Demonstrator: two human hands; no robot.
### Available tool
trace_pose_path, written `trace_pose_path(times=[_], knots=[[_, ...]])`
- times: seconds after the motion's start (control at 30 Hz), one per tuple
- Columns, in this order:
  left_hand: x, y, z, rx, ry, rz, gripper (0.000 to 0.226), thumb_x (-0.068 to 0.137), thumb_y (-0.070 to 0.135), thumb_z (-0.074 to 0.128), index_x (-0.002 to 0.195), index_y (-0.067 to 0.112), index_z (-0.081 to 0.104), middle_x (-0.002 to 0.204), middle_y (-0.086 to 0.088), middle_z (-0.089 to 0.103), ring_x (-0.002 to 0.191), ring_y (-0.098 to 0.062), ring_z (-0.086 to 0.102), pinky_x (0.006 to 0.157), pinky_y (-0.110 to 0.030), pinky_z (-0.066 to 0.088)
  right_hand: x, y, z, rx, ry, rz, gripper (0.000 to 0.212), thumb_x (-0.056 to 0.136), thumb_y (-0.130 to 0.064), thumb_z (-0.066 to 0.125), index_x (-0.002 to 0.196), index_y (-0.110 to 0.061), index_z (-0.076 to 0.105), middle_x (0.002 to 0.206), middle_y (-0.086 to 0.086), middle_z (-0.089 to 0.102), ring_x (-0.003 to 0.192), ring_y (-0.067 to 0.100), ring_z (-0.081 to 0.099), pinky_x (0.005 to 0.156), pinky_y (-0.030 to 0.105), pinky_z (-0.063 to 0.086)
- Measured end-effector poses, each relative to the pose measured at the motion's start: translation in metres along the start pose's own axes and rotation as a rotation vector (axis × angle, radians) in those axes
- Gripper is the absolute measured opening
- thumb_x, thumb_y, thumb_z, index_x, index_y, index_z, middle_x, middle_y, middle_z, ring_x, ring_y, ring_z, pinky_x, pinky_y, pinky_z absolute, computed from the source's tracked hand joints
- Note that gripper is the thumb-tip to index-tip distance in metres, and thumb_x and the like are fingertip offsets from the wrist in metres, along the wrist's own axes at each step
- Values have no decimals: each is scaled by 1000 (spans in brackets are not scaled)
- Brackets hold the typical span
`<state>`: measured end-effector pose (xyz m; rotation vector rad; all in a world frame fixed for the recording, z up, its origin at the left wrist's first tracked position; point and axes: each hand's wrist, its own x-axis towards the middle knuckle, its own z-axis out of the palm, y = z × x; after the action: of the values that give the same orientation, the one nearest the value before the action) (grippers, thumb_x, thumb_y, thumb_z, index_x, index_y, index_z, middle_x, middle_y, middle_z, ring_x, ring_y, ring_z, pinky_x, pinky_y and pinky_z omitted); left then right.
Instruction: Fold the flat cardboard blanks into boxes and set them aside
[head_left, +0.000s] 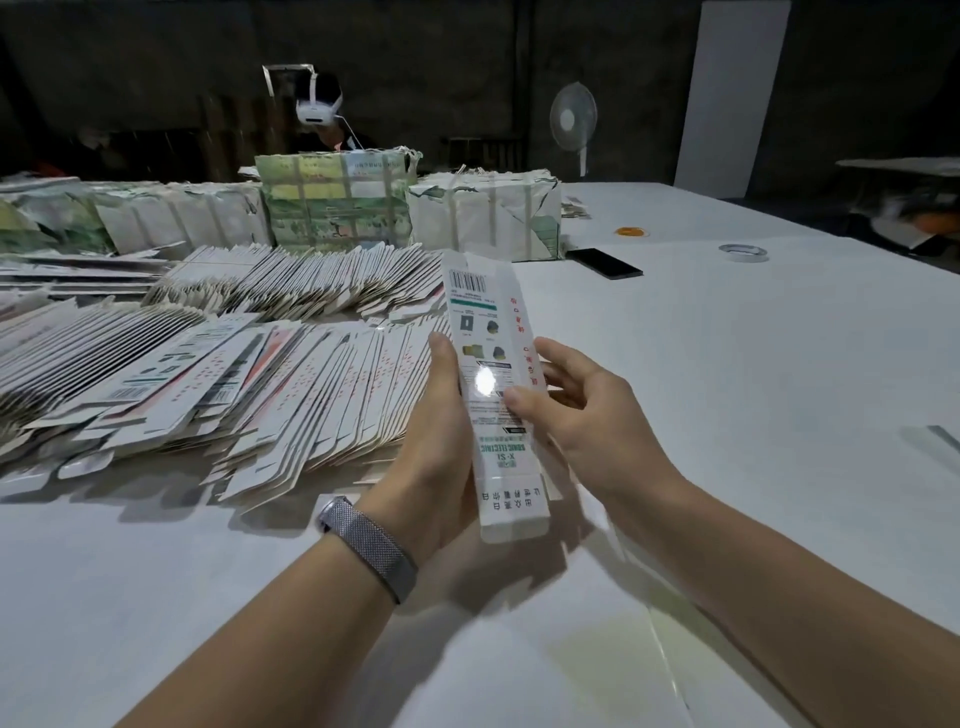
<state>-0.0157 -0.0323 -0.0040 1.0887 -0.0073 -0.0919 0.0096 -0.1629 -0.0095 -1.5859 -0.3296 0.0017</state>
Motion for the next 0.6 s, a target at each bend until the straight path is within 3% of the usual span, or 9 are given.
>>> trace_pose_path(times=[0.17, 0.4, 0.53, 0.6], knots=[[-4, -1, 2, 28, -44, 16, 64, 105, 62, 19, 122, 21, 66, 107, -14, 77, 93, -30, 77, 65, -38, 62, -4, 4, -5, 165, 14, 25, 34, 91, -18, 72, 124, -19, 63, 102, -3, 76, 88, 8, 74, 66, 18, 57], [-4, -7, 7, 166, -43, 39, 60, 105, 57, 22, 130, 18, 61, 114, -21, 73, 96, -37, 70, 76, -45, 62, -6, 4, -3, 251, 27, 68, 57, 89, -19, 73, 141, -15, 48, 102, 2, 75, 72, 9, 72, 56, 20, 54], [-3, -14, 11, 182, -28, 65, 58, 106, 54, 24, 129, 16, 61, 96, -15, 76, 81, -29, 71, 67, -39, 62, -8, 7, -5, 255, 38, 64, 58, 89, -18, 73, 141, -15, 50, 98, 1, 76, 79, 12, 74, 58, 20, 54], [-2, -16, 12, 189, 5, 88, 54, 107, 52, 25, 119, 18, 65, 90, -10, 77, 75, -23, 74, 63, -35, 63, -8, 10, -5, 265, 52, 46, 56, 88, -18, 74, 139, -18, 52, 98, 3, 76, 83, 15, 75, 62, 22, 57]])
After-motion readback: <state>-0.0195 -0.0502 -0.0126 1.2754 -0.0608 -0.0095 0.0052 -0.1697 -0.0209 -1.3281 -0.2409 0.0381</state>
